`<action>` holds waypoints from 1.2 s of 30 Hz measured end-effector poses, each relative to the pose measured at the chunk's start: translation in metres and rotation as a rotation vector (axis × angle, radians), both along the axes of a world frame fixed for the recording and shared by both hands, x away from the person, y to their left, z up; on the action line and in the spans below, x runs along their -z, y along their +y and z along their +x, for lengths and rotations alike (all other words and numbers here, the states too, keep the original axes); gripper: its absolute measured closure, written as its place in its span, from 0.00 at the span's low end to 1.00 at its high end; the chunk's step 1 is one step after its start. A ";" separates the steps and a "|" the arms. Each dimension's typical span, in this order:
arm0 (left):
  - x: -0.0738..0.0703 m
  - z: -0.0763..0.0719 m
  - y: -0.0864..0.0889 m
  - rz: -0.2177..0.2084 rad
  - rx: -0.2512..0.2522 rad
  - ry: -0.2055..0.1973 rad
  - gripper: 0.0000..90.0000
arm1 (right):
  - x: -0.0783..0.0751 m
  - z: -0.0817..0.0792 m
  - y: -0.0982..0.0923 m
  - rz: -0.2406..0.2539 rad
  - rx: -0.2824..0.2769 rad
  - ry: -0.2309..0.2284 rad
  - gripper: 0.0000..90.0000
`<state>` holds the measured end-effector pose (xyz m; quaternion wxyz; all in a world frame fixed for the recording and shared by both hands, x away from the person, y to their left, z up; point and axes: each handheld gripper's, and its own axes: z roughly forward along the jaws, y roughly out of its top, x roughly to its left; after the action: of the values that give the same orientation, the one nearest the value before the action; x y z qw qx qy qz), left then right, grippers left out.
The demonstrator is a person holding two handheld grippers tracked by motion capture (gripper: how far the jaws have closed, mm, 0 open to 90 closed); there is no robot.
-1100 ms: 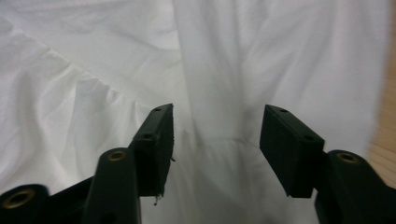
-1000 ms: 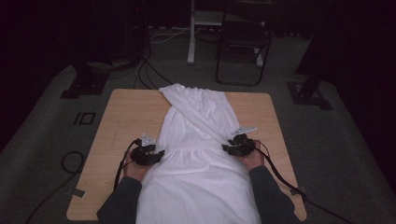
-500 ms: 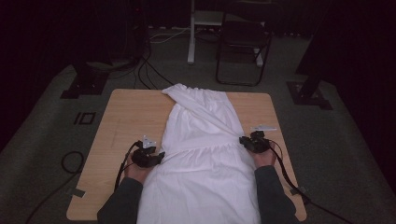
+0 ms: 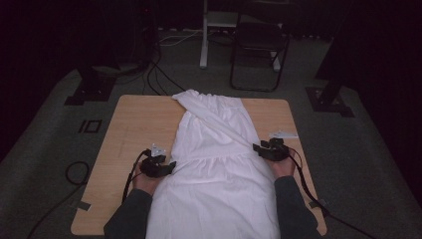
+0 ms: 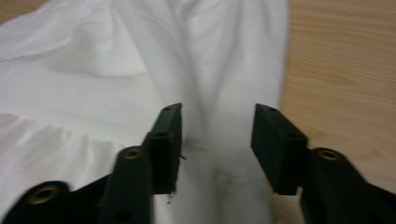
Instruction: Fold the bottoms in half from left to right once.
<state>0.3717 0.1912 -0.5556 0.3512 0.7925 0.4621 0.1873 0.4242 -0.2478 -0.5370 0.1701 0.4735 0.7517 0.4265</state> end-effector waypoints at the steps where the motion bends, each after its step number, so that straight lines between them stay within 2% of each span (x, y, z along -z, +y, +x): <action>1: 0.000 0.000 0.000 -0.002 0.001 -0.001 0.52 | 0.002 0.003 0.003 0.002 -0.018 0.021 0.53; 2: 0.000 0.000 -0.001 -0.001 0.004 -0.002 0.52 | 0.004 0.007 0.006 -0.005 -0.032 0.041 0.53; 3: 0.000 -0.001 -0.001 -0.003 0.007 -0.001 0.51 | 0.006 0.009 0.009 -0.015 -0.047 0.071 0.64; 4: -0.001 -0.001 -0.001 -0.003 0.010 -0.002 0.51 | 0.006 0.009 0.011 -0.045 -0.051 0.075 0.87; 5: -0.001 -0.001 0.000 -0.007 0.011 -0.003 0.50 | 0.003 0.006 0.012 -0.086 -0.014 0.031 0.96; 6: -0.003 -0.002 0.000 -0.016 0.011 -0.006 0.49 | -0.003 0.000 0.008 -0.060 0.034 -0.037 0.97; 7: -0.004 -0.002 0.001 -0.026 0.011 -0.009 0.49 | -0.010 -0.004 0.003 0.003 0.066 -0.068 0.97; 8: -0.006 -0.002 0.002 -0.029 0.009 -0.012 0.49 | -0.015 -0.007 -0.001 0.029 0.087 -0.079 0.97; 9: -0.009 -0.001 0.003 -0.031 0.005 -0.016 0.49 | -0.016 -0.007 -0.002 0.002 0.098 -0.078 0.97; 12: -0.018 0.006 0.001 -0.032 -0.012 -0.039 0.47 | 0.001 -0.001 0.000 -0.094 0.117 -0.004 0.96; 13: -0.021 0.009 -0.001 -0.033 -0.015 -0.047 0.47 | 0.008 0.002 0.000 -0.101 0.124 0.026 0.96; 15: -0.026 0.020 -0.007 -0.037 -0.015 -0.049 0.46 | 0.019 0.006 0.001 -0.098 0.139 0.057 0.96; 17: -0.027 0.035 -0.015 -0.049 -0.012 -0.033 0.44 | 0.024 0.008 0.004 -0.109 0.140 0.062 0.96; 20: -0.023 0.059 -0.027 -0.074 -0.014 0.012 0.42 | 0.023 0.010 0.004 -0.122 0.129 0.069 0.96; 22: -0.015 0.069 -0.034 -0.056 -0.028 0.038 0.43 | 0.023 0.010 0.002 -0.108 0.122 0.078 0.96; 23: -0.011 0.071 -0.037 -0.039 -0.029 0.050 0.45 | 0.023 0.010 0.001 -0.107 0.118 0.078 0.96; 24: -0.008 0.071 -0.038 -0.020 -0.032 0.044 0.54 | 0.023 0.010 0.001 -0.106 0.114 0.077 0.96; 26: -0.004 0.066 -0.038 -0.007 -0.038 0.035 0.86 | 0.024 0.009 0.000 -0.095 0.109 0.080 0.96; 27: -0.003 0.063 -0.037 -0.004 -0.038 0.023 0.96 | 0.024 0.008 -0.001 -0.091 0.105 0.078 0.96; 32: -0.002 0.044 -0.023 -0.006 -0.023 0.014 1.00 | 0.026 -0.002 -0.002 -0.085 0.085 0.066 0.96; 33: -0.002 0.044 -0.023 -0.006 -0.023 0.014 1.00 | 0.026 -0.002 -0.002 -0.085 0.085 0.066 0.96; 36: 0.000 0.028 -0.018 -0.008 -0.010 0.010 1.00 | 0.027 -0.012 0.000 -0.087 0.064 0.058 0.96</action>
<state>0.4002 0.1730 -0.5552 0.3512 0.7896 0.4688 0.1831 0.4119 -0.2481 -0.5641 0.1822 0.5017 0.7584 0.3740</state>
